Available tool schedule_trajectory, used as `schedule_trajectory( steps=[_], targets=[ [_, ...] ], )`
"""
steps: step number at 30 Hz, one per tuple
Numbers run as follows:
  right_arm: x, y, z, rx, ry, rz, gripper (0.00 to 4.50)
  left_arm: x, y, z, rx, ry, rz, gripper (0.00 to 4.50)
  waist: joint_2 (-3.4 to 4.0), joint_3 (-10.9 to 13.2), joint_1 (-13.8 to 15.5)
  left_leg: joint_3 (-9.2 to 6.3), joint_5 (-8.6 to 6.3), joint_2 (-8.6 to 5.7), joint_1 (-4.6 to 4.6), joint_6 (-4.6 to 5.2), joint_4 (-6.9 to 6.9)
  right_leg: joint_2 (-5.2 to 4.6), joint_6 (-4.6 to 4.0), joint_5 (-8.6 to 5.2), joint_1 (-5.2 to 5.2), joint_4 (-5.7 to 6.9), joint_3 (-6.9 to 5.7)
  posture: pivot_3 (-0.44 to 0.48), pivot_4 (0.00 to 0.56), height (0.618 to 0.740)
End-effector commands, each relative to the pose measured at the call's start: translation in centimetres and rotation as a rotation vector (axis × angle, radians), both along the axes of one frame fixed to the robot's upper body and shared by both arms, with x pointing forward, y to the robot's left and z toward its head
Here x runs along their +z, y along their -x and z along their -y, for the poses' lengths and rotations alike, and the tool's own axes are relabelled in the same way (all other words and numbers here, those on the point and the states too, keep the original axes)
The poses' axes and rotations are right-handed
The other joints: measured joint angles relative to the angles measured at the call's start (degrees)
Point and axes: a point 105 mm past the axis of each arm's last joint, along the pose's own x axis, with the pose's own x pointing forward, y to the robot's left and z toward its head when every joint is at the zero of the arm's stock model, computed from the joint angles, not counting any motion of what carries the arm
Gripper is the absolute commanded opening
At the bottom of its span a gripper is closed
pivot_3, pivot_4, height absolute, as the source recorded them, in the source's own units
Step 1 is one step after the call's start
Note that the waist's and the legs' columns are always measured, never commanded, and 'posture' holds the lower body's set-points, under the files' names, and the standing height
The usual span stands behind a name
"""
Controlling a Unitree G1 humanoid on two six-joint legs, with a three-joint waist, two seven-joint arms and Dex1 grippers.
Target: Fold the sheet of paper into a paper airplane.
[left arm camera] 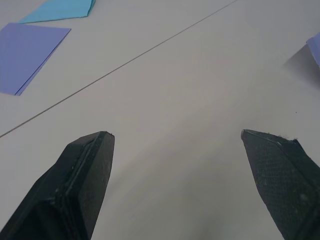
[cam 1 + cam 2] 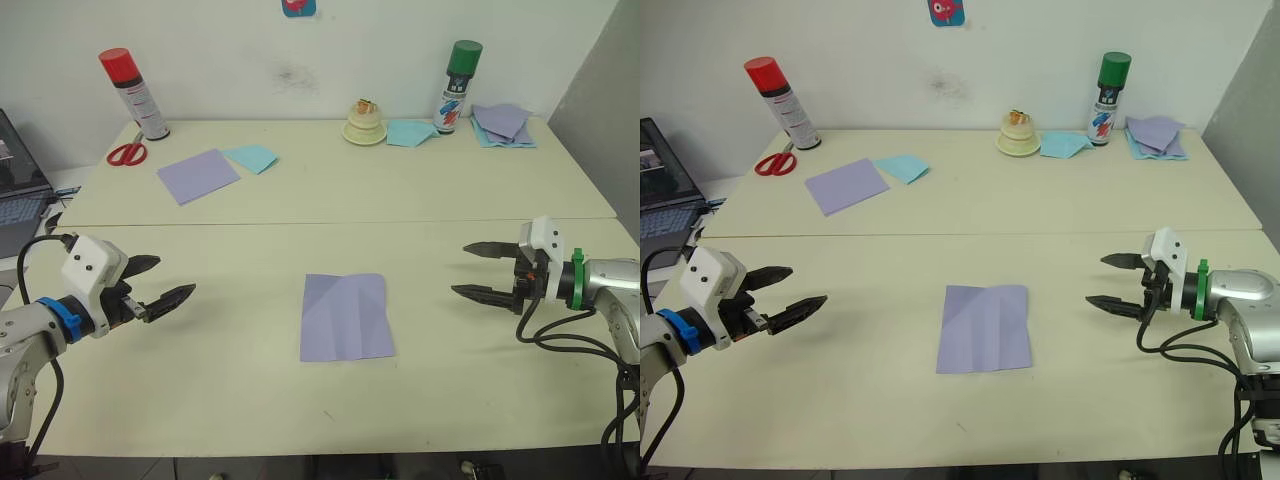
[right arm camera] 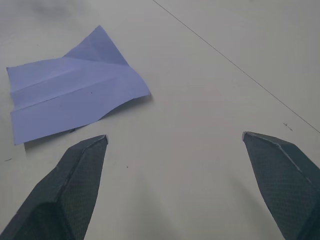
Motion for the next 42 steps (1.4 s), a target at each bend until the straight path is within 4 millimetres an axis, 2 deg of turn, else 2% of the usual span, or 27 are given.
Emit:
schedule_trajectory(
  steps=[1,7,17,21,24,29,33,36,42],
  targets=[
    [1.1,-0.3,0.1,0.001,-0.005,0.046,4.5,0.9,-0.2,-0.1,-0.002,-0.027,0.034,4.45,0.0,0.0,0.0,0.0,0.0,0.0,0.0,0.0,0.0,0.0,0.0,0.0,0.0,0.0,0.0,0.0,0.15,0.74],
    [0.5,-0.6,0.7,-0.018,0.039,0.057,4.5,1.8,-0.6,0.1,0.012,0.044,0.033,4.45,0.0,0.0,0.0,0.0,0.0,0.0,0.0,0.0,0.02,0.01,-0.01,0.01,0.01,0.01,0.0,0.0,0.15,0.74],
    [0.8,-0.6,0.2,-0.004,0.028,0.056,4.5,1.3,0.0,2.0,-0.069,0.05,-0.018,4.45,0.0,0.0,0.0,0.03,0.0,0.02,0.0,0.0,0.02,0.02,-0.02,0.02,0.0,0.01,0.02,0.0,0.15,0.74],
    [0.4,-0.4,-0.7,-0.003,0.01,0.055,4.5,1.8,-0.6,4.4,-0.128,0.06,0.018,4.45,0.0,0.0,0.1,0.02,0.0,0.02,0.0,0.0,0.02,0.02,-0.02,0.02,0.0,0.01,0.01,0.0,0.15,0.74],
    [0.0,-0.4,-0.9,-0.016,0.001,0.053,4.5,2.3,-1.1,6.4,-0.171,0.083,0.057,3.84,-0.01,0.0,0.1,0.04,0.0,0.01,-0.01,-0.01,0.04,0.02,0.0,0.03,0.01,0.01,0.02,0.0,0.15,0.74],
    [-0.6,-0.8,-1.5,-0.048,-0.008,0.047,4.5,3.3,-2.3,12.3,-0.302,0.119,0.117,2.26,-0.03,0.0,0.2,0.06,0.01,0.0,-0.03,-0.01,0.11,0.05,0.07,0.09,0.02,0.01,0.02,0.0,0.15,0.74],
    [-0.9,-1.3,-2.1,-0.08,-0.036,0.03,4.5,1.7,-2.5,16.1,-0.39,0.112,0.084,0.99,-0.03,0.0,0.0,0.13,0.01,-0.01,-0.02,-0.01,0.16,0.11,0.1,0.13,0.04,0.01,0.07,0.0,0.15,0.74],
    [-1.2,-1.4,-2.6,-0.082,-0.01,0.075,4.5,-0.9,-2.9,17.0,-0.385,0.113,0.023,0.02,-0.03,0.0,-0.2,0.24,0.01,0.03,0.01,-0.01,0.15,0.17,0.1,0.13,0.01,0.02,0.18,0.0,0.15,0.74],
    [-1.9,-1.4,-3.4,-0.069,-0.005,0.095,4.5,-5.1,-2.4,18.4,-0.416,0.14,-0.09,0.02,-0.03,0.0,0.1,0.21,0.01,0.04,0.03,-0.01,0.14,0.21,0.1,0.13,0.02,0.03,0.18,0.0,0.15,0.74]
  ],
)
